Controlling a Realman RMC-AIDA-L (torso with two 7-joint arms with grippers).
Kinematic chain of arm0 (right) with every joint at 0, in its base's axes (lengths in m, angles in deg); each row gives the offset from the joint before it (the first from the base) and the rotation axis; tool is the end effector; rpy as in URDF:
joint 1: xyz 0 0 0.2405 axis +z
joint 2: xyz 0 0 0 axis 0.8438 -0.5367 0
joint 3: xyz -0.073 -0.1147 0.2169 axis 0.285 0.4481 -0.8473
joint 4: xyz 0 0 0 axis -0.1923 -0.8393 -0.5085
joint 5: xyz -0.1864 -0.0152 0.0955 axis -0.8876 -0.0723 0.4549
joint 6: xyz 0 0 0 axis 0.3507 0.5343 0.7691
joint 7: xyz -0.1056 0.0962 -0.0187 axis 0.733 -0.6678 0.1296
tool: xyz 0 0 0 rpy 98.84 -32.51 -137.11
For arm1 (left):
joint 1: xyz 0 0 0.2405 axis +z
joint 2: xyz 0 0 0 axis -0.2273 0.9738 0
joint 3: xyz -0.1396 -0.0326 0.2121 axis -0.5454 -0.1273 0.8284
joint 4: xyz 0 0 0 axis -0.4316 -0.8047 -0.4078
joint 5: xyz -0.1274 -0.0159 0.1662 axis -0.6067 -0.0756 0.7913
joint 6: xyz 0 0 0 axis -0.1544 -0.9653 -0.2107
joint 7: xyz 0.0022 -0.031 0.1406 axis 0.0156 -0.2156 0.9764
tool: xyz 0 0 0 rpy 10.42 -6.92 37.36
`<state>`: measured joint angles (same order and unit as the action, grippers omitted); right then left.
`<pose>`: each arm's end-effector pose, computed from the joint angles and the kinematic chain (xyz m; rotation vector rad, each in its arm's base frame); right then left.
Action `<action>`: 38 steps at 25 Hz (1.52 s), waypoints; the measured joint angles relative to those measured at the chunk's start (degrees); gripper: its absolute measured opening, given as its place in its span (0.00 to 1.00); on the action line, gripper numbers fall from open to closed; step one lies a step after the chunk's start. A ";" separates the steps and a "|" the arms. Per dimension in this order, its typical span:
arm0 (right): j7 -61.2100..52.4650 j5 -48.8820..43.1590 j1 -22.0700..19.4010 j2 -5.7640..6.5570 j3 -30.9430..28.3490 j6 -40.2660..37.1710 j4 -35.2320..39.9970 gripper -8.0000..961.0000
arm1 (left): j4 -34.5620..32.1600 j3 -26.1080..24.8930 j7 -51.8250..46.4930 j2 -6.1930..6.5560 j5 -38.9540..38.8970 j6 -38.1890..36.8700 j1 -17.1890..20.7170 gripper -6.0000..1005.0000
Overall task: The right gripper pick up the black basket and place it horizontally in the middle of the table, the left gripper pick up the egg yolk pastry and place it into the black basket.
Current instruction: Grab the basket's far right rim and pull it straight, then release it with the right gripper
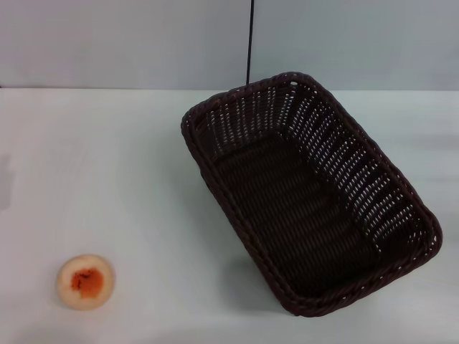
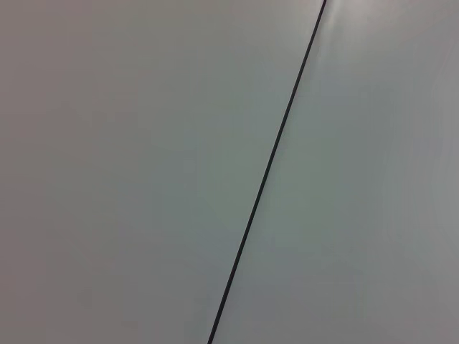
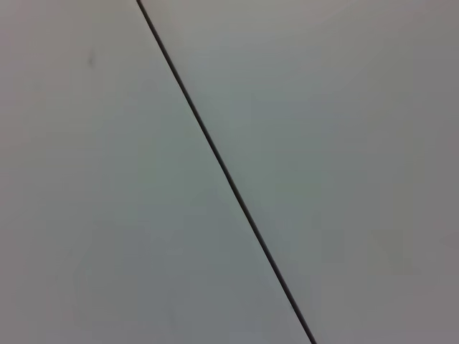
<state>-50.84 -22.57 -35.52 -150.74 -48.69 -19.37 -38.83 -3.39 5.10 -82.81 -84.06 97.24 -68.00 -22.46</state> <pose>0.3704 0.3102 0.0770 -1.2182 0.7545 1.1032 -0.3578 0.1983 0.0649 -1.2367 -0.4816 -1.2230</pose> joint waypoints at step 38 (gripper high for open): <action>-81.04 -85.47 15.40 7.12 3.92 -25.26 49.39 0.65 | 0.51 0.28 -0.09 -0.09 0.10 -0.46 0.01 0.61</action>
<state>-131.88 -108.04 -20.12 -143.62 -44.77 -44.62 10.56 -2.88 5.39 -82.90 -84.15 97.34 -68.46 -22.46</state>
